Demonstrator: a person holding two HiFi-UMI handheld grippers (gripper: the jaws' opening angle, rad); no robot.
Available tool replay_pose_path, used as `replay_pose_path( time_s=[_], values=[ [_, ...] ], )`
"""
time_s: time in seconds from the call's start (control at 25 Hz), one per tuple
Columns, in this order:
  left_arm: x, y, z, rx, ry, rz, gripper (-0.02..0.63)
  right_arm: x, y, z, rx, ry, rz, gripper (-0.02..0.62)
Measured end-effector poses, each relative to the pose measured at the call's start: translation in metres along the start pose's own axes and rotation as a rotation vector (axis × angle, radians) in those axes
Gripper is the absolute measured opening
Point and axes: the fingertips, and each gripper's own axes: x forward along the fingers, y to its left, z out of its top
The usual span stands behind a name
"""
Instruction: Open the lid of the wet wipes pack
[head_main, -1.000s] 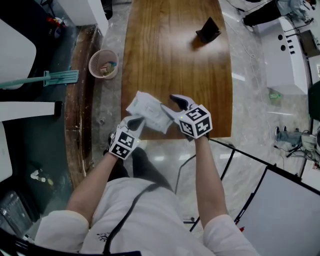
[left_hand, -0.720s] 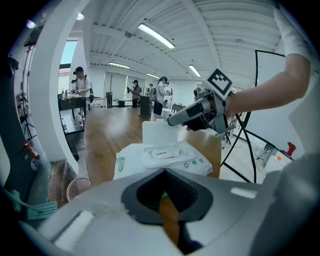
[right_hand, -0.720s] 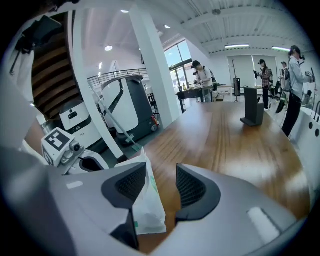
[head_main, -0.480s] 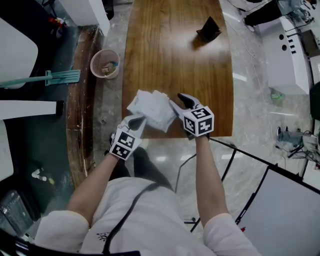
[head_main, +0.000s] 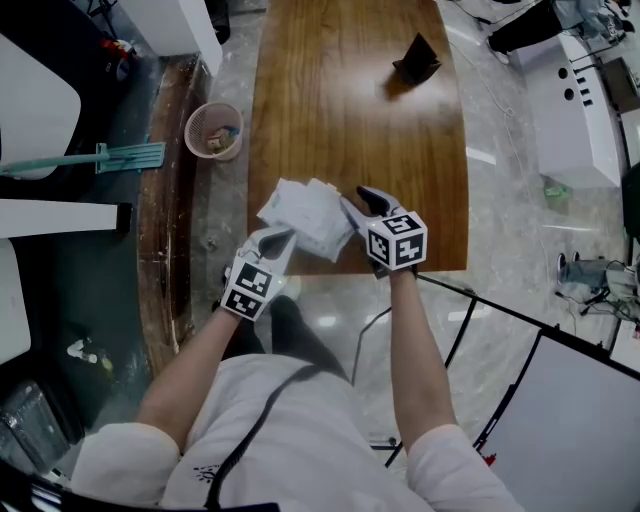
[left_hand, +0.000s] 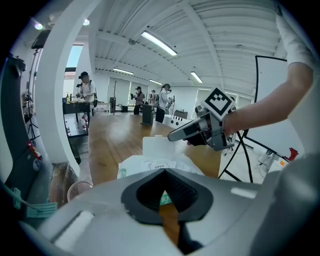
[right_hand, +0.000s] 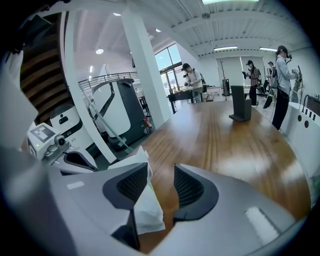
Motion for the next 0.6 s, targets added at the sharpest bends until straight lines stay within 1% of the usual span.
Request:
replay_pose_path(
  time_s=[0.24, 0.6],
  values=[
    [-0.011, -0.002, 0.005, 0.007, -0.02, 0.002, 0.003, -0.009, 0.012, 0.001, -0.017, -0.019, -0.012, 0.176],
    [-0.037, 0.003, 0.019, 0.029, -0.061, -0.005, 0.003, -0.029, 0.032, 0.007, -0.011, -0.076, -0.056, 0.172]
  ],
)
